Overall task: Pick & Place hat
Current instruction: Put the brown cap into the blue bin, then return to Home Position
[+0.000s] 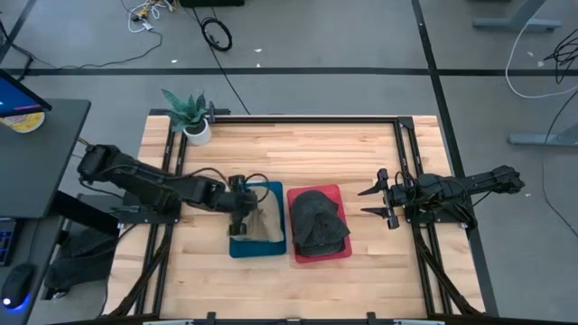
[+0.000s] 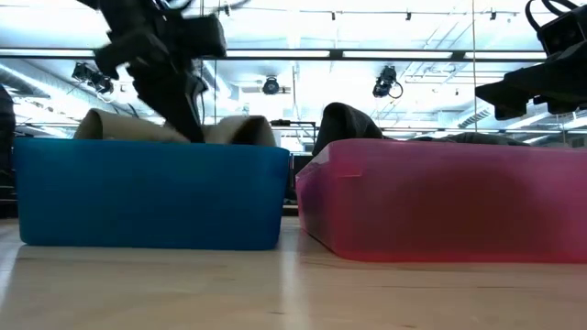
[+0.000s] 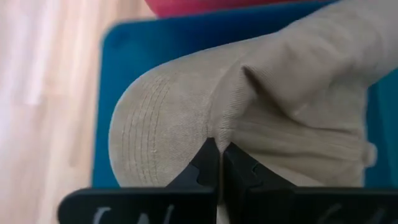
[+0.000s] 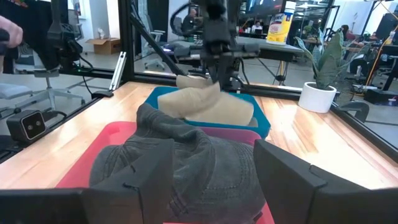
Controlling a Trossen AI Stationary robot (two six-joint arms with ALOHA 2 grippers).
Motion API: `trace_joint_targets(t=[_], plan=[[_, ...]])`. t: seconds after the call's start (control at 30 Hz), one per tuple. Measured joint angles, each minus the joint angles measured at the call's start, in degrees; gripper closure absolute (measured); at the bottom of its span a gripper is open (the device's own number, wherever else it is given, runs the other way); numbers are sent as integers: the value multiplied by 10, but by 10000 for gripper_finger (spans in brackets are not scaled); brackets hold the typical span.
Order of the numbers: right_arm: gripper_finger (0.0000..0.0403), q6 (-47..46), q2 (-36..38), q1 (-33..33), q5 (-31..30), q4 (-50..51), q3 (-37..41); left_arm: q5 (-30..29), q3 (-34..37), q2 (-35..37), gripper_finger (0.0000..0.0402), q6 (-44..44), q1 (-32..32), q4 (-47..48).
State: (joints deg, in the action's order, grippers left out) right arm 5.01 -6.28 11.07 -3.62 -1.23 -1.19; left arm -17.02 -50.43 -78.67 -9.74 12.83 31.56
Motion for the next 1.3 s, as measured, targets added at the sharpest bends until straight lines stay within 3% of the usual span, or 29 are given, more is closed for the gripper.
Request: trace_joint_targets(t=[0.23,0.43,0.93,1.13,1.3], plan=[[179,0,0,0,0,0,0,60,-2,-75,392,9,-37,-15],[179,0,0,0,0,0,0,68,-2,-109,384,14,-53,-45],[179,0,0,0,0,0,0,38,-2,-108,284,5,-55,-52],[179,0,0,0,0,0,0,40,-82,-111,243,-2,-55,80],[179,0,0,0,0,0,0,36,-149,-110,234,-4,-55,83]])
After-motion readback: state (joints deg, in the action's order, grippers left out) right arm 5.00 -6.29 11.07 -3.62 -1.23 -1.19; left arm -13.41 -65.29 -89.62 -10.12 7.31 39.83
